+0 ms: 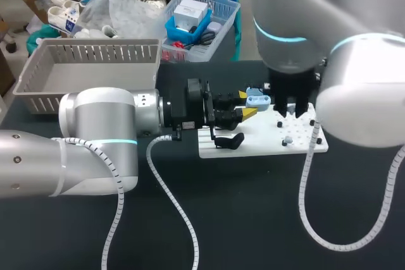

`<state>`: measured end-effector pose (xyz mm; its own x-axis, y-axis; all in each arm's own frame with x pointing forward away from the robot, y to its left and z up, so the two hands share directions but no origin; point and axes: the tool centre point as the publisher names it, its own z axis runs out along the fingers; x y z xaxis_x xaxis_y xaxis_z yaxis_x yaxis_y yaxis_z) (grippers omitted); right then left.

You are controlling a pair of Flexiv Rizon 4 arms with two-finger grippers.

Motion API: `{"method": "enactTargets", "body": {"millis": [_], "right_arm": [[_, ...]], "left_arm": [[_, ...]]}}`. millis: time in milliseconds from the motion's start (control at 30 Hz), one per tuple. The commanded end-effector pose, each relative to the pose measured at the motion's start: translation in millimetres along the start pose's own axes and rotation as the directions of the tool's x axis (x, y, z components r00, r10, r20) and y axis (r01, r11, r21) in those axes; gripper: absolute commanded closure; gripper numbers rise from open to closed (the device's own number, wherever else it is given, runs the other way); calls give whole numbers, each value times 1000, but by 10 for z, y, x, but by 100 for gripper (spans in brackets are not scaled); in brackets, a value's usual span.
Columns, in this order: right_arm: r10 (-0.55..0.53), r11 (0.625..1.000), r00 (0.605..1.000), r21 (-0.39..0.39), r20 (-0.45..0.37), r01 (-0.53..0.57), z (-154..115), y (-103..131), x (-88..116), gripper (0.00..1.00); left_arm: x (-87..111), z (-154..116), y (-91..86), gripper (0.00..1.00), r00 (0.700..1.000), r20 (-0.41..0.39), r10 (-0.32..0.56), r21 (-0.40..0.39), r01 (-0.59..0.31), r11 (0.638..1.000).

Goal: Pick up each earbud case from the left stands, insert the matching earbuds, close the lid, and place the case in the box.

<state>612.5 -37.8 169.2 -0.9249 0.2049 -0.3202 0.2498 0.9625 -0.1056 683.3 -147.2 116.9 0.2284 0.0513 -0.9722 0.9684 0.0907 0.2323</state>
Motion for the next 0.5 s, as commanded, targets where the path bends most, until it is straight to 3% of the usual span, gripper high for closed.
{"method": "enactTargets", "body": {"millis": [33,500], "right_arm": [[28,999,1000,29,8,-28,-41,98,-52,100],[129,991,991,38,29,-130,-15,284,-292,100]], "left_arm": [[5,2,-7,100,1000,2,2,-4,-2,1000],[5,2,-7,100,1000,2,2,-4,-2,1000]]}}
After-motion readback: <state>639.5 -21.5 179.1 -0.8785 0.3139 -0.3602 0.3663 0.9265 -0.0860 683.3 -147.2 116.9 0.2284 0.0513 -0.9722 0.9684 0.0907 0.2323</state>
